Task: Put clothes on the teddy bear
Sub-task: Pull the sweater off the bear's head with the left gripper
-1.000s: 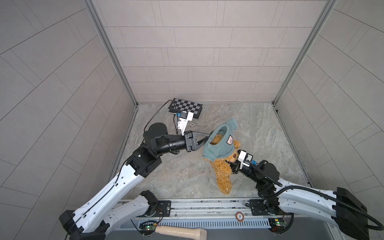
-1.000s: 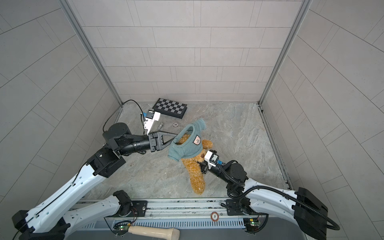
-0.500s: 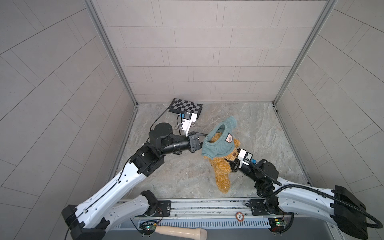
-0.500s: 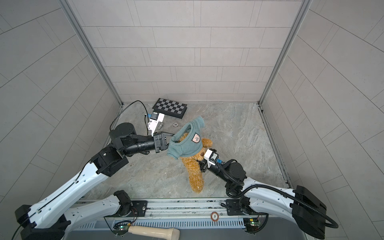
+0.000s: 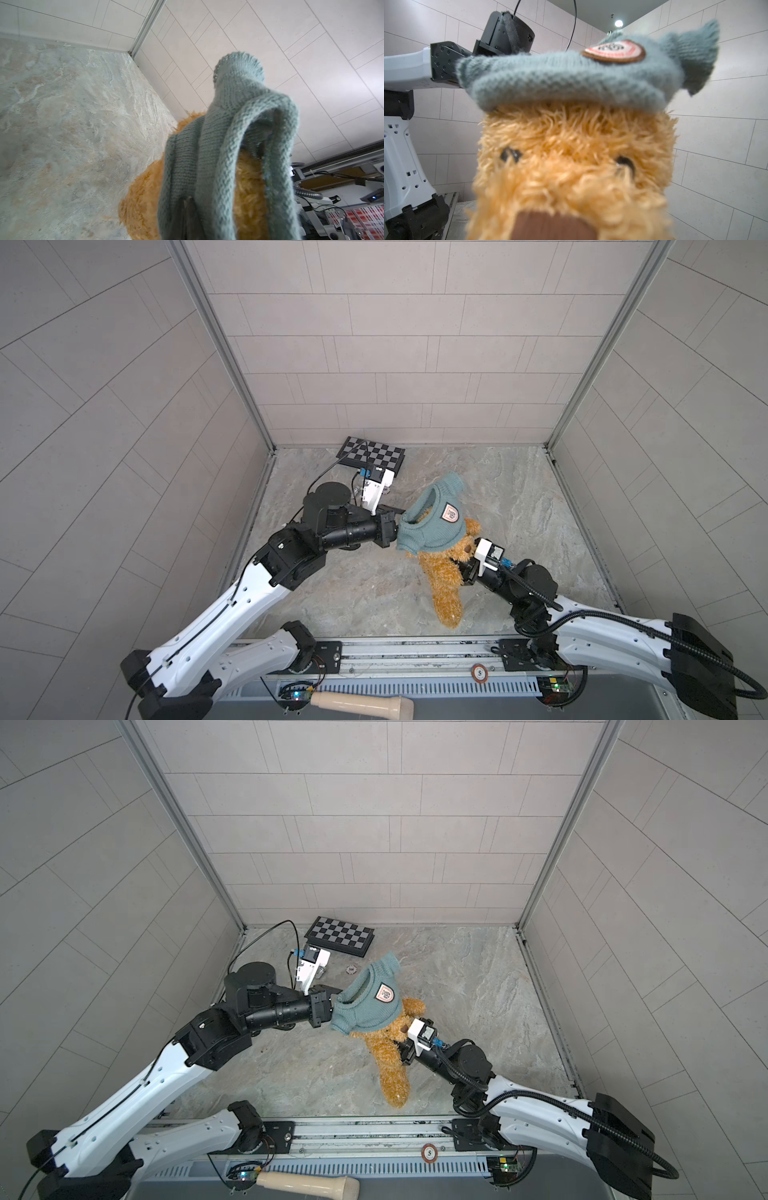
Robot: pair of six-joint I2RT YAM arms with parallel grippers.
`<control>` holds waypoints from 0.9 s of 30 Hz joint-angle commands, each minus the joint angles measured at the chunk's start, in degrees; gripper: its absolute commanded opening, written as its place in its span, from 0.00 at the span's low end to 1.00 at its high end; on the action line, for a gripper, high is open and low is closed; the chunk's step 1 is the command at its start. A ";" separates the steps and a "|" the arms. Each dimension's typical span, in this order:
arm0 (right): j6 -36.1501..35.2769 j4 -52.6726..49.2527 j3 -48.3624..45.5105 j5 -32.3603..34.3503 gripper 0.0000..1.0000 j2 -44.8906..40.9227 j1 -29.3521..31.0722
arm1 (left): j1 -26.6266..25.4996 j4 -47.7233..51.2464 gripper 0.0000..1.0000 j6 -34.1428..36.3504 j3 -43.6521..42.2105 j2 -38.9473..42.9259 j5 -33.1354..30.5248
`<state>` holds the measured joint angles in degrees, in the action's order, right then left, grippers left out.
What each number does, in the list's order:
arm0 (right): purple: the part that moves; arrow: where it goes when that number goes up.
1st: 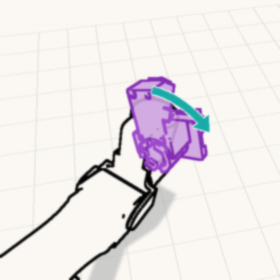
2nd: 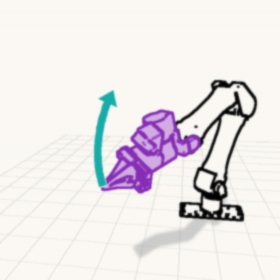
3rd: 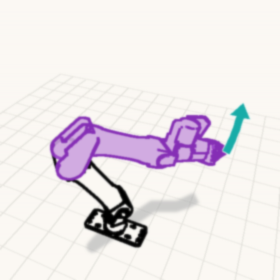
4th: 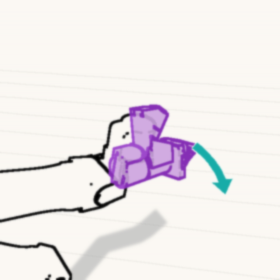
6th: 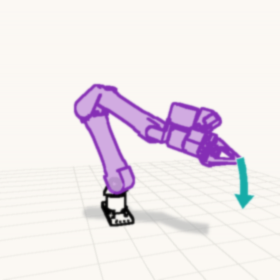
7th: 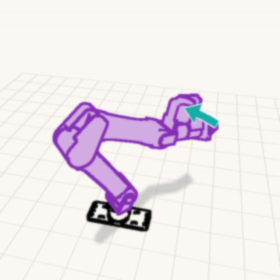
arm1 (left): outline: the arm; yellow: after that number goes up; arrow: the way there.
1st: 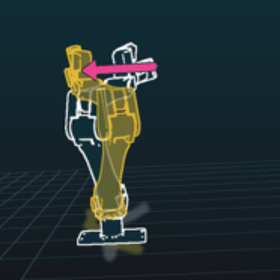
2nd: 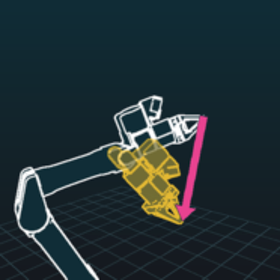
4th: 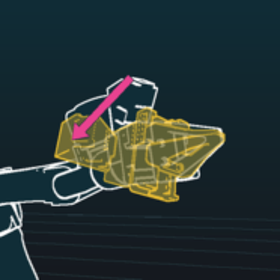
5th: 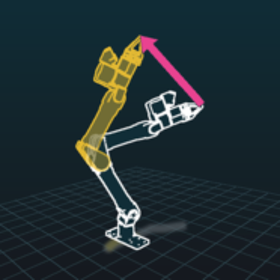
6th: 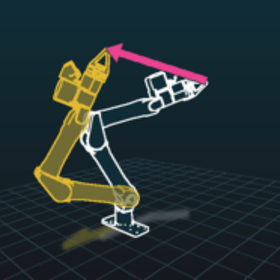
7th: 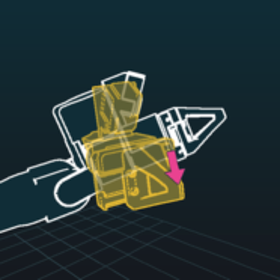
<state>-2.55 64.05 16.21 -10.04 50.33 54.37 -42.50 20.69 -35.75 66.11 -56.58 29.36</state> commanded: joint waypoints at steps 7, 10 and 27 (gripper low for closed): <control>-1.23 5.59 0.40 -0.57 0.00 -2.56 0.30 | 1.11 3.11 0.00 1.42 1.14 -1.70 1.28; -1.50 5.29 0.49 -0.26 0.00 -2.17 0.30 | 1.15 1.52 0.00 0.67 0.61 -1.55 2.87; 0.53 -5.51 -0.21 8.86 0.00 -0.52 0.22 | 2.62 -11.40 0.00 -3.29 -10.89 -2.01 2.74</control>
<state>-2.46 61.34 15.73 -4.03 50.74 54.37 -40.69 12.84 -38.44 58.78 -57.06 33.34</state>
